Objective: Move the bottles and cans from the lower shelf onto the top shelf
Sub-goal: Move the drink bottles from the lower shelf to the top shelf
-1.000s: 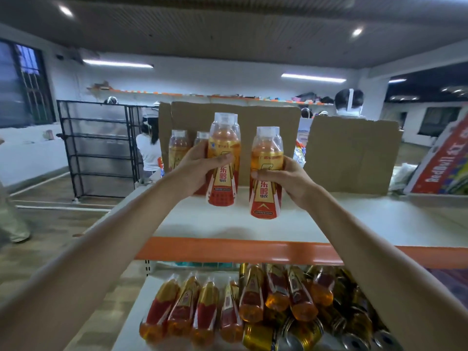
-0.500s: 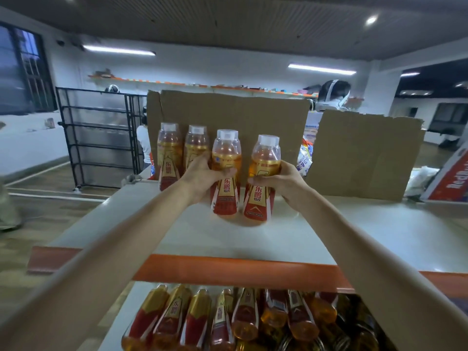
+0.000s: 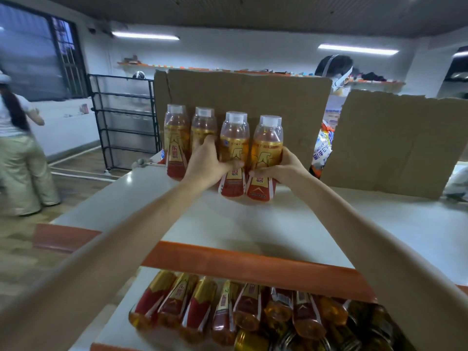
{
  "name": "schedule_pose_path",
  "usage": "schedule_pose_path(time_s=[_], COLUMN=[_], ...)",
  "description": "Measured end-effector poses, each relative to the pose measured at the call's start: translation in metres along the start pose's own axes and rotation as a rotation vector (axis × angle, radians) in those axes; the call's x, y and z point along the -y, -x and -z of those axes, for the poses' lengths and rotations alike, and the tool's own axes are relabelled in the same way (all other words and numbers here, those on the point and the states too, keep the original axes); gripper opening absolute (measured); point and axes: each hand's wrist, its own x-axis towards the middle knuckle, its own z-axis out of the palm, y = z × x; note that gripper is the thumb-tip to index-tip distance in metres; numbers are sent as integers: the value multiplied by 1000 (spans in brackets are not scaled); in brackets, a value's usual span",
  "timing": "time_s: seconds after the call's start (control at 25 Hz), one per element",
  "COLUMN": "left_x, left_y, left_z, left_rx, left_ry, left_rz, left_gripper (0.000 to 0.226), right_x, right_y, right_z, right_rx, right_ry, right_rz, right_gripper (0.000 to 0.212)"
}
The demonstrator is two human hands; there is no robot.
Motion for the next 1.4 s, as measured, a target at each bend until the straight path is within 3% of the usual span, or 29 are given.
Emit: schedule_pose_path(time_s=[0.16, 0.44, 0.72, 0.84, 1.28, 1.4], left_x=[4, -1, -7, -9, 0, -4], left_y=[20, 19, 9, 5, -11, -11], left_z=[-14, -15, -19, -21, -26, -20], left_rx=[-65, -143, -148, -154, -90, -53], left_ry=[-161, -220, -468, -553, -635, -707], left_rz=[-57, -92, -111, -120, -142, -197], left_gripper=[80, 62, 50, 34, 18, 5], right_x=[-12, -22, -18, -20, -29, -30], right_y=[13, -1, -13, -16, -29, -27], right_z=[5, 0, -9, -11, -22, -23], right_rx=[33, -88, -134, -145, -215, -251], right_ry=[120, 187, 311, 296, 403, 404], right_rz=[-101, -75, -59, -53, -6, 25], right_gripper=[64, 72, 68, 66, 77, 77])
